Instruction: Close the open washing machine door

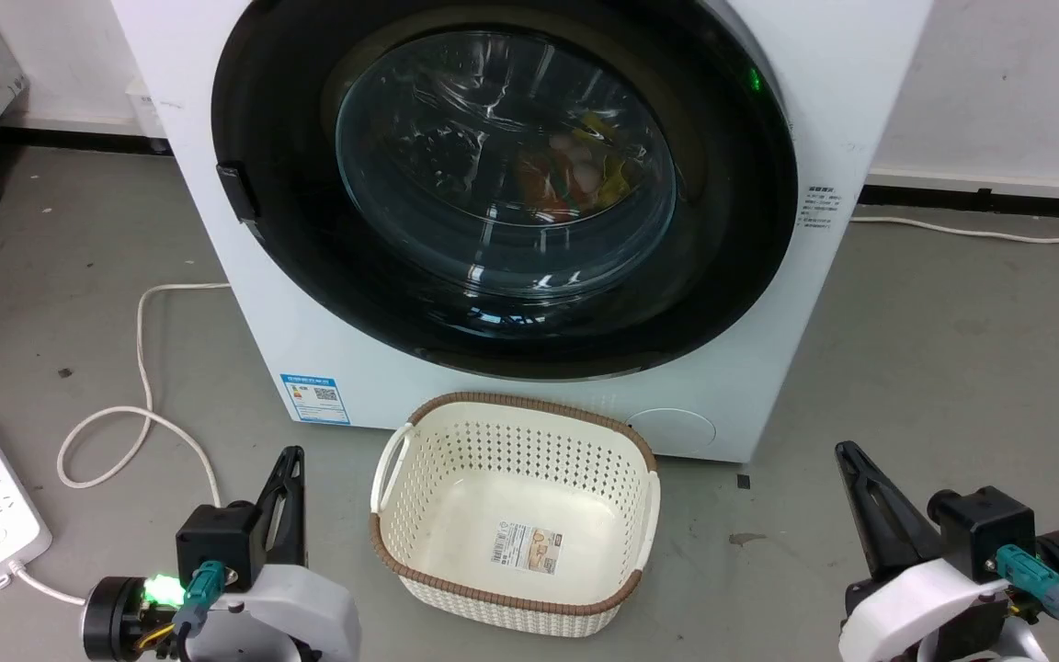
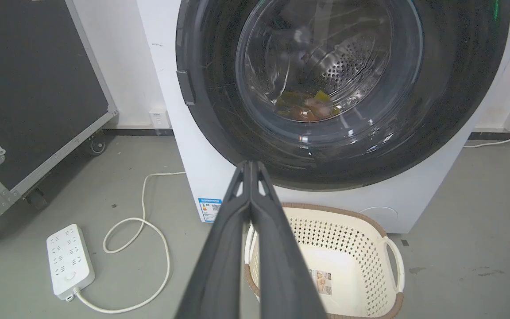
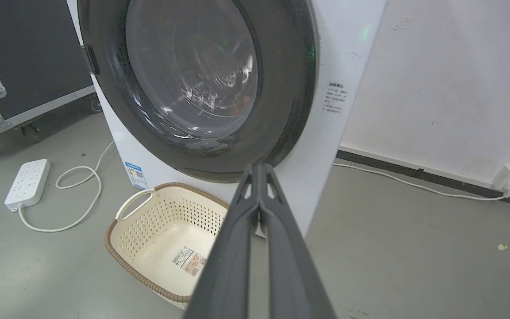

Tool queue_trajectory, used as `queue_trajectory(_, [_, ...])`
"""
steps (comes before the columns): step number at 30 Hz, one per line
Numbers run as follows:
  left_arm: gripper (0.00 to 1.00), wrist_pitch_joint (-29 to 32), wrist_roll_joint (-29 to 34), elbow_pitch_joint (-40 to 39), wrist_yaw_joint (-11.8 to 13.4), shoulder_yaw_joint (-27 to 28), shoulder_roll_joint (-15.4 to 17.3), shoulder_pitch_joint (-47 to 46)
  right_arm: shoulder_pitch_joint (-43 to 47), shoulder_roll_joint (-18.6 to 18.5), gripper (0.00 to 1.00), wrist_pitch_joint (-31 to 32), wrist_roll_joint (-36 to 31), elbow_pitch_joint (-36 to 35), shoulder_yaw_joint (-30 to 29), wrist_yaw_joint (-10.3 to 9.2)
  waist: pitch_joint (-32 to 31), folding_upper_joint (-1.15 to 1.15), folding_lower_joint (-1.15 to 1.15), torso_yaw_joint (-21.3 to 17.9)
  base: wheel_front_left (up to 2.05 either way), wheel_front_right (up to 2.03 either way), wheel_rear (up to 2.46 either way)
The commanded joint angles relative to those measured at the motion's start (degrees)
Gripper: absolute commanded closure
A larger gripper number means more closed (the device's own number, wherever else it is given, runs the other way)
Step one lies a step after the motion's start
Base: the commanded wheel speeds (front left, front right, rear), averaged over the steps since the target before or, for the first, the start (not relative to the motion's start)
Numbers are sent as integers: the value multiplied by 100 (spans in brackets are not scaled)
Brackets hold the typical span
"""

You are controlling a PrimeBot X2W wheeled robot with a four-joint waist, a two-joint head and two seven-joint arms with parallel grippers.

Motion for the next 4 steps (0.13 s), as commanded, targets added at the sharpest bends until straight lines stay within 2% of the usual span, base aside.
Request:
queue_trajectory(1, [100, 3, 15, -39, 16, 10, 4, 84, 108, 28, 100, 2, -43, -40, 3, -4, 0, 0, 0, 0, 0, 0, 0])
queue_trajectory(4, [100, 3, 15, -39, 16, 10, 4, 84, 108, 28, 100, 2, -43, -40, 3, -4, 0, 0, 0, 0, 0, 0, 0])
